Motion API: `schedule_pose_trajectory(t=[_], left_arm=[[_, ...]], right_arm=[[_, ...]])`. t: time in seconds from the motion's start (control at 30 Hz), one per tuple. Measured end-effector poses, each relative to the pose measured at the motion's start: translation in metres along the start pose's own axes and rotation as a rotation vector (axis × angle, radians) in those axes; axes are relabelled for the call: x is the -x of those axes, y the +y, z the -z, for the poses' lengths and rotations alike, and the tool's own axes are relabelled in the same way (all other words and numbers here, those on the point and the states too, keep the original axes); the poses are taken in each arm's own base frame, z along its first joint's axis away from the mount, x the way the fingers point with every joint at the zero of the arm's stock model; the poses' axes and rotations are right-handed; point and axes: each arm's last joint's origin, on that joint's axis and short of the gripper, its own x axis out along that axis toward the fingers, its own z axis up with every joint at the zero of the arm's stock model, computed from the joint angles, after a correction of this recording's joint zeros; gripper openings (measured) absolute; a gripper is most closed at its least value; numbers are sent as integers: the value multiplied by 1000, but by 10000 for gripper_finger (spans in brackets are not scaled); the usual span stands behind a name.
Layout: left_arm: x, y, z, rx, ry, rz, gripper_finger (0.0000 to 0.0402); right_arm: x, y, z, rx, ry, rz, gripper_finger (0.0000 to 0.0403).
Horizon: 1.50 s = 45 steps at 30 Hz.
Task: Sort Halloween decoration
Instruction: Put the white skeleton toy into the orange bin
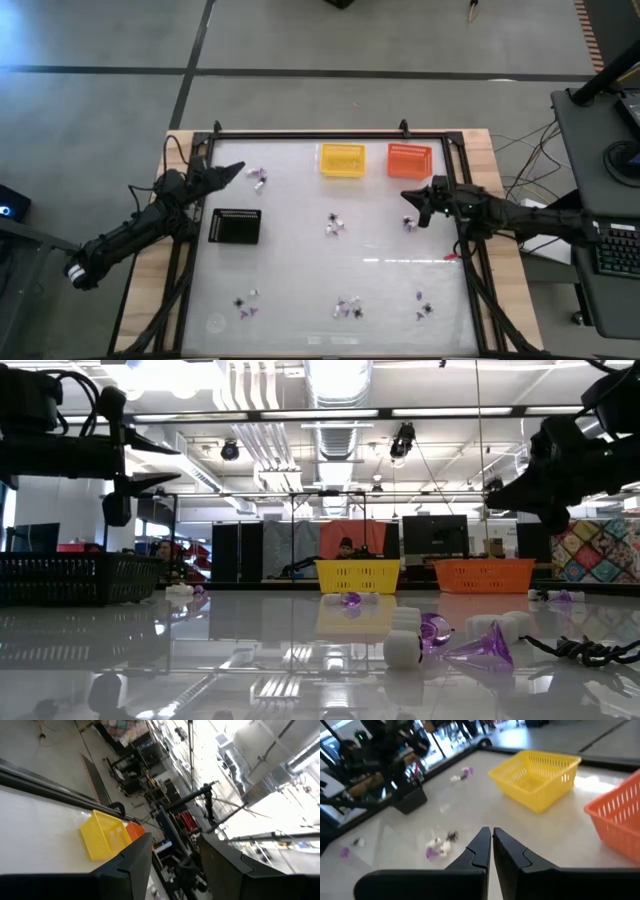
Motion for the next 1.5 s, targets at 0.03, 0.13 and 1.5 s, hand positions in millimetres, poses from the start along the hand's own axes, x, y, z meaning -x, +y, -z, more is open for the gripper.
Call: schedule_pose_trajectory(t=[0.03,0.13,1.5], left_arm=[[0,0,0,0,8,5,148],[0,0,1,0,18,10,148],[13,-76,-30,-452,400,35,148]], right_arm=[[-1,0,1,-2,26,5,13],[-4,1,2,3,112,12,16],[-18,37,-57,-150,671,234,153]])
